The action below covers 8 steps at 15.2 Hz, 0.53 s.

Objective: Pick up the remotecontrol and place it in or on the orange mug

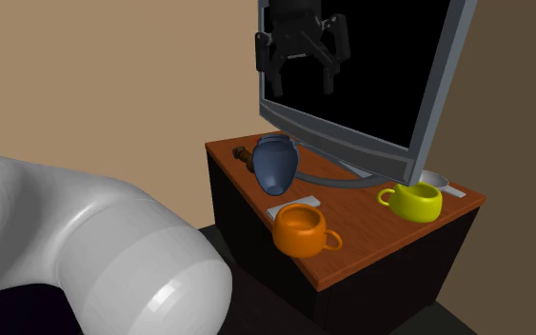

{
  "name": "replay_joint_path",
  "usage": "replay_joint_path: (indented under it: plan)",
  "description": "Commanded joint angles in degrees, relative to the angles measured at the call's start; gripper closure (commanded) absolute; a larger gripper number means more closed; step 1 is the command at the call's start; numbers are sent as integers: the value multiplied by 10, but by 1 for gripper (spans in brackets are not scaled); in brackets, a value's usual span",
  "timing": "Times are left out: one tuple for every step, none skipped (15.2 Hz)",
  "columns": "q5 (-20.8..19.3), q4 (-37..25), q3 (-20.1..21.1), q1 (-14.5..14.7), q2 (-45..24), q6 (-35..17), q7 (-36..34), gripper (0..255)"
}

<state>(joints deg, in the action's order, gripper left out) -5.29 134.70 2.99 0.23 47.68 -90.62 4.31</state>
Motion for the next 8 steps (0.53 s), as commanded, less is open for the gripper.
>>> replay_joint_path:
  plan:
    - [0, 0, 0, 0, 0, 0, 0, 0]
    - [4, 11, 5, 0, -8, -17, -10, 0]
    - [9, 20, 10, 0, -17, -35, -20, 0]
    - [13, 29, 14, 1, -27, -53, -30, 0]
    - [17, 38, 19, 1, -38, -70, -40, 0]
    - [20, 45, 24, 1, -50, -88, -49, 0]
    - [24, 52, 29, 1, -63, -107, -59, 0]
    - [27, 58, 34, 1, -76, -125, -69, 0]
